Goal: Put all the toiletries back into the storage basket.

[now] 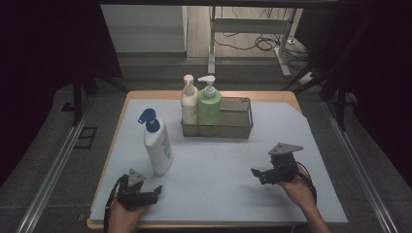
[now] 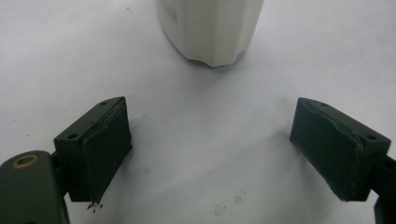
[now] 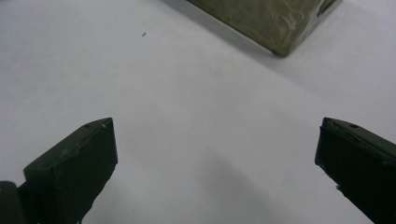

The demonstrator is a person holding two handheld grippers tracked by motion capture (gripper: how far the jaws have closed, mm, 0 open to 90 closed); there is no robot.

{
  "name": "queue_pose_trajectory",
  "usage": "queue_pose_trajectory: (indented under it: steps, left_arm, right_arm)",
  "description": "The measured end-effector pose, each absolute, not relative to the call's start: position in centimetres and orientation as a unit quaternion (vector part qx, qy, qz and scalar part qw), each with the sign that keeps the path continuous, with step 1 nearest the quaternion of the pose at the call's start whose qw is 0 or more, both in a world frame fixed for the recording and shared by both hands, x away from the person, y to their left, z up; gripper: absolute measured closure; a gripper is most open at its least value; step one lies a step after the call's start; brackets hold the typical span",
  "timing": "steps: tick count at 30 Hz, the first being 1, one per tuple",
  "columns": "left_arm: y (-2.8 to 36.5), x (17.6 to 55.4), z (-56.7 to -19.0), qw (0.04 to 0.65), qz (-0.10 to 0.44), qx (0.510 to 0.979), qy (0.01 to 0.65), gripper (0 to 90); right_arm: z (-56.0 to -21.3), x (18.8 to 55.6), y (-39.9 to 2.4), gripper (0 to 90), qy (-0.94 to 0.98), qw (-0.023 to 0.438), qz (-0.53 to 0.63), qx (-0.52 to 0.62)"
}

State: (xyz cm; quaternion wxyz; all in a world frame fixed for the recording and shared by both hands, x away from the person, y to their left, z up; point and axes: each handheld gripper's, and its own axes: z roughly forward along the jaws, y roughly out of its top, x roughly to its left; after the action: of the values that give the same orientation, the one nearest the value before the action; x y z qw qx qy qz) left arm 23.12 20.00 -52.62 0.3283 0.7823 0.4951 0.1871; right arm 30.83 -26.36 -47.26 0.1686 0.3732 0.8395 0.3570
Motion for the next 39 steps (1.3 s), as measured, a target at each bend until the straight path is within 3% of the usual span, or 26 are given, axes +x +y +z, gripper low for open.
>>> queue_pose_trajectory:
  steps: [17, 24, 39]
  left_arm:
    - [20.1, 23.2, -52.5, 0.327, 0.183, 0.785, 0.493, 12.5]
    - [20.4, 23.3, -52.4, 0.327, 0.177, 0.790, 0.489, 14.3]
    - [22.5, 25.1, -51.3, 0.327, 0.180, 0.768, 0.520, 47.6]
  right_arm:
    - [-52.0, 30.2, -27.0, 0.0, 0.847, 0.156, 0.336, 0.381]
    - [-52.2, 30.2, -27.1, 0.0, 0.845, 0.154, 0.337, 0.387]
    - [-52.3, 30.2, -27.2, 0.0, 0.844, 0.153, 0.338, 0.387]
